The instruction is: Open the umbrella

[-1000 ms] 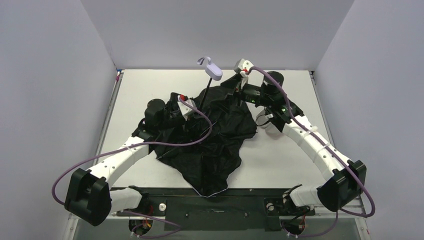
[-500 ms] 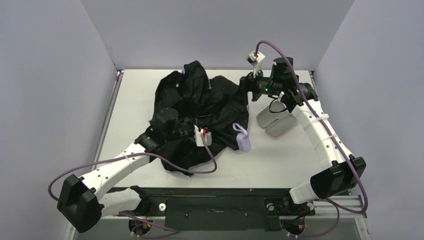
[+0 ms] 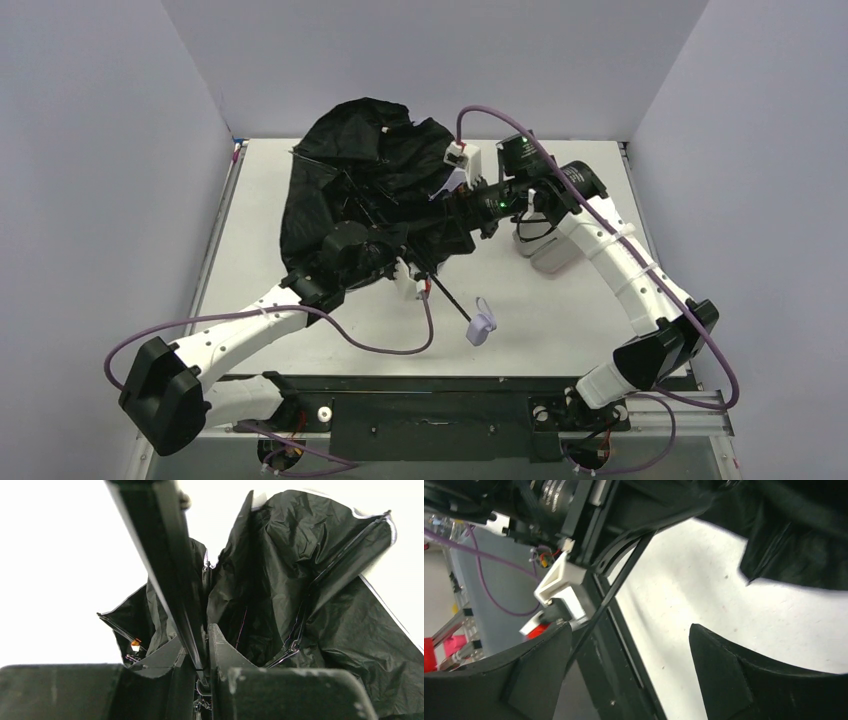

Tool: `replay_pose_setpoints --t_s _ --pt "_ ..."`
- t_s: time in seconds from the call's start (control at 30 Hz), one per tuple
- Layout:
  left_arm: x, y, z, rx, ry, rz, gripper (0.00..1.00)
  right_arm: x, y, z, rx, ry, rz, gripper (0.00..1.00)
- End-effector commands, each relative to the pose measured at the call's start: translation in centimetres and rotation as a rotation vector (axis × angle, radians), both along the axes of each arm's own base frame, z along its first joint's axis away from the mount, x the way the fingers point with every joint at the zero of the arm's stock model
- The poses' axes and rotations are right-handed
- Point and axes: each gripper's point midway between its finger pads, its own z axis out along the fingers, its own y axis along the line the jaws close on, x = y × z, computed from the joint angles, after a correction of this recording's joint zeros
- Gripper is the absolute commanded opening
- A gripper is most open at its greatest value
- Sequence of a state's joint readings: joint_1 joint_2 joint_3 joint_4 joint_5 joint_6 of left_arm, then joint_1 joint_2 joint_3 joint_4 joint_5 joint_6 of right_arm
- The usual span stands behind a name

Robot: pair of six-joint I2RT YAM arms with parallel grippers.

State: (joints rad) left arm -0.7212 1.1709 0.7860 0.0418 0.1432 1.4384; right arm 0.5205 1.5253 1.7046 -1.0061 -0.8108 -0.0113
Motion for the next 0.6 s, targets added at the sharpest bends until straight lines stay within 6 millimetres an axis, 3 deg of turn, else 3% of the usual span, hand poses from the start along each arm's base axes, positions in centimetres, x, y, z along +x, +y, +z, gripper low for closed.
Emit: replay_pose_setpoints --t_s 0.0,0.23,0.37,0.57 --pt "2.0 0.2 4.5 -0.016 -0.226 0.058 0.0 -3.0 -0.7 -0.5 -0.046 0.064 0.04 0.83" --pt "2.1 0.2 3.8 0.016 -0.271 0.048 0.0 -6.2 -2.4 -4.8 -0.199 0.127 0.128 0.76" --pt "2.4 0.1 3.6 0.025 -0.28 0.055 0.0 -7.8 -3.0 -6.2 -0.251 0.169 0.183 0.73" --pt "2.9 -0.2 3.4 0.034 -0.299 0.06 0.0 -8.8 -2.5 -8.2 -0.277 0.243 0.208 0.75"
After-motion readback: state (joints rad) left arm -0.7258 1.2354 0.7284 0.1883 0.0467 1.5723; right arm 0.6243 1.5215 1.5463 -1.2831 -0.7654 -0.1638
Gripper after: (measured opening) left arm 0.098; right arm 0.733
